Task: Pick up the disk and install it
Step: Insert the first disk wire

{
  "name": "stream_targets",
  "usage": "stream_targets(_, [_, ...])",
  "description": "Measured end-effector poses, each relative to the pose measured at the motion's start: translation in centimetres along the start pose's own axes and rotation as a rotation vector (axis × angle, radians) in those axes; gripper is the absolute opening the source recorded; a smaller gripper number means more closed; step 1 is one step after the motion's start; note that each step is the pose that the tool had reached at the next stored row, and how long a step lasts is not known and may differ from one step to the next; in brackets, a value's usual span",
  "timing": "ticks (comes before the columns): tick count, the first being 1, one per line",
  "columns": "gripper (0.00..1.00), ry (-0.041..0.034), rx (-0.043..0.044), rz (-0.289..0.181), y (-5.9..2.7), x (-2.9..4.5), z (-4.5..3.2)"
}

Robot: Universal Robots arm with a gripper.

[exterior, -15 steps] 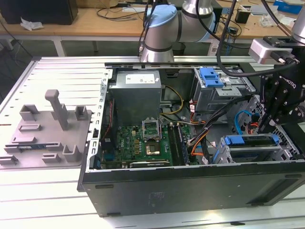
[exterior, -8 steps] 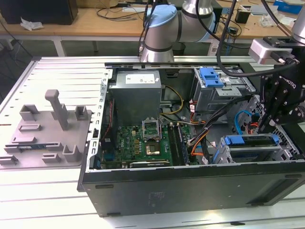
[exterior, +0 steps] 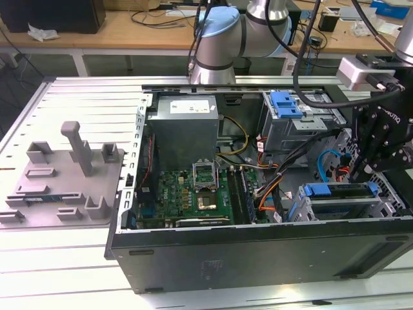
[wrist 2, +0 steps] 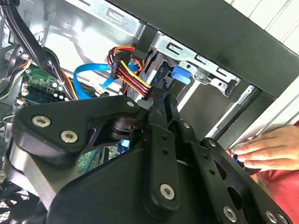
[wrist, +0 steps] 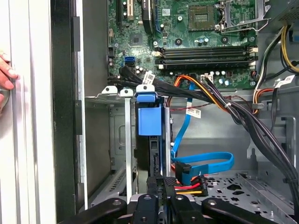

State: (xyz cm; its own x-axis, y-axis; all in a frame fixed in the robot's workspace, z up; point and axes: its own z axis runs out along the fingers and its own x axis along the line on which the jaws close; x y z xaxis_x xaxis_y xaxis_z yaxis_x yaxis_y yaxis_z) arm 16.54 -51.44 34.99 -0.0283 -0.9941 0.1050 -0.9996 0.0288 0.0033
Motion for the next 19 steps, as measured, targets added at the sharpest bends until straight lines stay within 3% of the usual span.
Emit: stream_targets(19, [0.17, -0.0018, -0.0001, 0.0, 0.03, -0.01, 0.75])
